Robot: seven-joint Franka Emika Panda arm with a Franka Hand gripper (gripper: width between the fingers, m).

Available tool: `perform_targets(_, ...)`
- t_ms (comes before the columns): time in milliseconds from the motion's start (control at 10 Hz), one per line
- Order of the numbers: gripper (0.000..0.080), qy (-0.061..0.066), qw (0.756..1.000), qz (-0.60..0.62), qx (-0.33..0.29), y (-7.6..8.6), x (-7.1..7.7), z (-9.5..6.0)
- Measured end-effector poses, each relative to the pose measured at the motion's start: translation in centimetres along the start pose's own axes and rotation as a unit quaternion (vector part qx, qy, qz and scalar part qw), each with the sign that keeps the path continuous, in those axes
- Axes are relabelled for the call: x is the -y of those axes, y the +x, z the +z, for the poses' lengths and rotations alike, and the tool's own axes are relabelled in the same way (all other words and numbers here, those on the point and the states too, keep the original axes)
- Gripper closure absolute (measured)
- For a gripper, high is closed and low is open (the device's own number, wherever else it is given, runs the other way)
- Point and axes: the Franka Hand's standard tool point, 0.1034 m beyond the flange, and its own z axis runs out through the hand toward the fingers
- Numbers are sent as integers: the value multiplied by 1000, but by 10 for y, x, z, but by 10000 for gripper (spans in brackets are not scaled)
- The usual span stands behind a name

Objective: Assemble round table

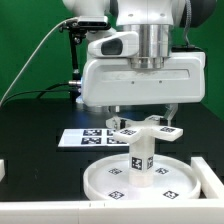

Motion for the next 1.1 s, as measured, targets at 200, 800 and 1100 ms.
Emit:
perform_targets(200, 361, 0, 1000, 4, 0, 0, -1, 0)
perform_targets(800, 357, -1, 976, 214, 29, 6, -1, 1)
perform_targets(1100, 357, -4, 941, 337, 11, 5, -2, 1)
